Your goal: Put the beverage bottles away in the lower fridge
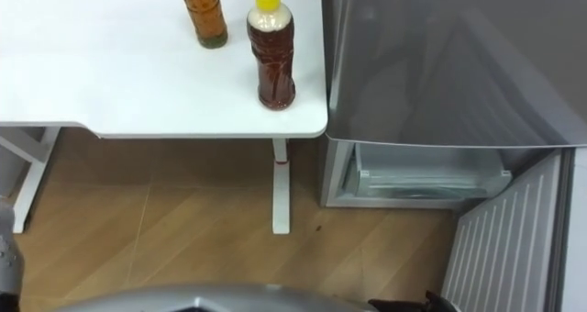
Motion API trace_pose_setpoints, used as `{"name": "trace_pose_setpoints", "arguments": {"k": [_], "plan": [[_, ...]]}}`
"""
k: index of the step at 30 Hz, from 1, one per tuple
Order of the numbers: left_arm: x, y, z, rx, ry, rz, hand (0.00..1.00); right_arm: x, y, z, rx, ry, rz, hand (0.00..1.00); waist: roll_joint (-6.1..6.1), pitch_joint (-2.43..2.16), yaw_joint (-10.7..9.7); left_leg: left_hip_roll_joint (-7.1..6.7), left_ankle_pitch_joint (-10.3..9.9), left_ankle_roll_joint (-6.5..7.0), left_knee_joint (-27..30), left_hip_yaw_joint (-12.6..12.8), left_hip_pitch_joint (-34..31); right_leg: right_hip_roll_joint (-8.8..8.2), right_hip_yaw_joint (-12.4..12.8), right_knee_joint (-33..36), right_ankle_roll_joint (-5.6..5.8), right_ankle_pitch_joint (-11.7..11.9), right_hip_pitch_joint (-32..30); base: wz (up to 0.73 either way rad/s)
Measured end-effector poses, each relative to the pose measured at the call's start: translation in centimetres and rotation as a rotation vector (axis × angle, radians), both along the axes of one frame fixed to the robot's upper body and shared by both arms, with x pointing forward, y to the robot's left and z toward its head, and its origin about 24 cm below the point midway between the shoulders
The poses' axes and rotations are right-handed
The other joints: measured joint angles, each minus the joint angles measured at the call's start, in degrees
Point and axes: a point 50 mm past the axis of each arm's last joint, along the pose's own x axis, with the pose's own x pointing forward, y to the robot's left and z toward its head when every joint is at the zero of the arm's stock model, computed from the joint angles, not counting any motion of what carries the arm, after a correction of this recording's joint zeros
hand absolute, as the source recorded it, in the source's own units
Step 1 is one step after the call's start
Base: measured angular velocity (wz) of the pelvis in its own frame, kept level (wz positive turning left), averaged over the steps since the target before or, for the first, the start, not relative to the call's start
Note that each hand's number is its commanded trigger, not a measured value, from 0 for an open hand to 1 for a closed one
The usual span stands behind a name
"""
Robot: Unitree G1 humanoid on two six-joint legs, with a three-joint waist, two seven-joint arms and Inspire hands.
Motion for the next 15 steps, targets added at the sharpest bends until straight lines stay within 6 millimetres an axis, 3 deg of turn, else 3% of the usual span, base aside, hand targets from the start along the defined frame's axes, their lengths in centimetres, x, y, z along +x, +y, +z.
{"name": "trace_pose_setpoints", "arguments": {"k": [2,5,13,15], "plan": [[0.2,-0.7,2.7,0.077,-0.092,-0.058,0.0,-0.3,0.1,-0.1,0.014,0.005,-0.001,0.0,-0.21,0.13,-0.2,-0.03,0.0,0.0,0.03,-0.09,-0.03,-0.02,0.12,-0.02,0.0,0.0,0.02,0.0],[0.5,-1.5,4.7,0.154,-0.145,-0.146,0.0,-0.3,0.0,-0.1,0.017,0.011,-0.01,0.0,-0.19,0.18,-0.76,-0.05,0.0,0.0,0.06,-0.06,-0.06,0.01,0.23,-0.36,0.0,0.0,-0.03,0.0],[3.6,-5.1,7.2,0.246,-0.22,-0.53,0.0,0.1,-0.3,0.0,0.054,-0.004,0.012,0.0,-0.14,0.86,-3.3,-0.24,0.05,0.07,0.28,-0.79,-0.84,-0.01,0.04,-0.75,0.0,0.0,-0.06,0.03],[4.5,-6.3,7.7,0.254,-0.245,-0.652,0.0,0.8,-0.2,0.0,0.063,-0.013,0.029,0.0,-0.39,1.3,-3.86,-0.29,0.05,0.07,0.34,-0.88,-0.97,-0.04,-0.09,-0.79,0.0,0.0,-0.07,0.02]]}}
